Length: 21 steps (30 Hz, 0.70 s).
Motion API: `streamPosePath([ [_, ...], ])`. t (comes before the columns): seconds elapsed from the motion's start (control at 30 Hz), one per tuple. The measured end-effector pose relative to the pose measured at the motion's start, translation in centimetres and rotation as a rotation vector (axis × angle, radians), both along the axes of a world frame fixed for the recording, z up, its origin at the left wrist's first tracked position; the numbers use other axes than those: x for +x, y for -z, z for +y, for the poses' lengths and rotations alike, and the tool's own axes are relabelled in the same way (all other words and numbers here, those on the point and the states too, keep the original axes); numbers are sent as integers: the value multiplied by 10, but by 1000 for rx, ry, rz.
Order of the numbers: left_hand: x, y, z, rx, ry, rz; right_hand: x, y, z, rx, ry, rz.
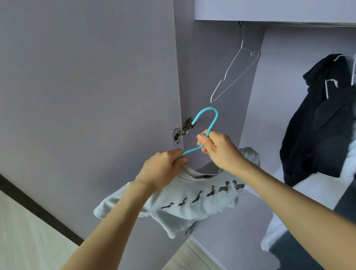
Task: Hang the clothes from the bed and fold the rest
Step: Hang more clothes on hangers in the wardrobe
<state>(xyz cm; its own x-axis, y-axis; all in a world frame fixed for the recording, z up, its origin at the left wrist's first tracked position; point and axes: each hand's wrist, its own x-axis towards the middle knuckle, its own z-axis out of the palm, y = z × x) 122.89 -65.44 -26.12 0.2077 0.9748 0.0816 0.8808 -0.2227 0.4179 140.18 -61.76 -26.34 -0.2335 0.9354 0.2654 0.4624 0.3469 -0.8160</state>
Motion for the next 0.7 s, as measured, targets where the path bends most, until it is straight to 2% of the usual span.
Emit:
streamPosePath([
  [0.07,-2,3,1,32,-49,7,10,3,-1,-10,-51,3],
  [0.1,-6,4,0,47,-65,-8,18,7,0,9,-43,-68],
  [0.2,-20,4,-3,103,-81,-79,44,27,6,31,160,-416],
  [0.3,-29,-1,-3,171,-71,-113,58,41,11,22,256,-470],
  [0.37,-32,-2,-3,214,-77,-63,63,42,14,24,280,-487],
  [0.57,-30,0,-2,212,-75,159,68,30,21,-117,254,-752],
  [0.7,-25,6,-1,238,-48,373,66,15,23,-38,313,-668],
])
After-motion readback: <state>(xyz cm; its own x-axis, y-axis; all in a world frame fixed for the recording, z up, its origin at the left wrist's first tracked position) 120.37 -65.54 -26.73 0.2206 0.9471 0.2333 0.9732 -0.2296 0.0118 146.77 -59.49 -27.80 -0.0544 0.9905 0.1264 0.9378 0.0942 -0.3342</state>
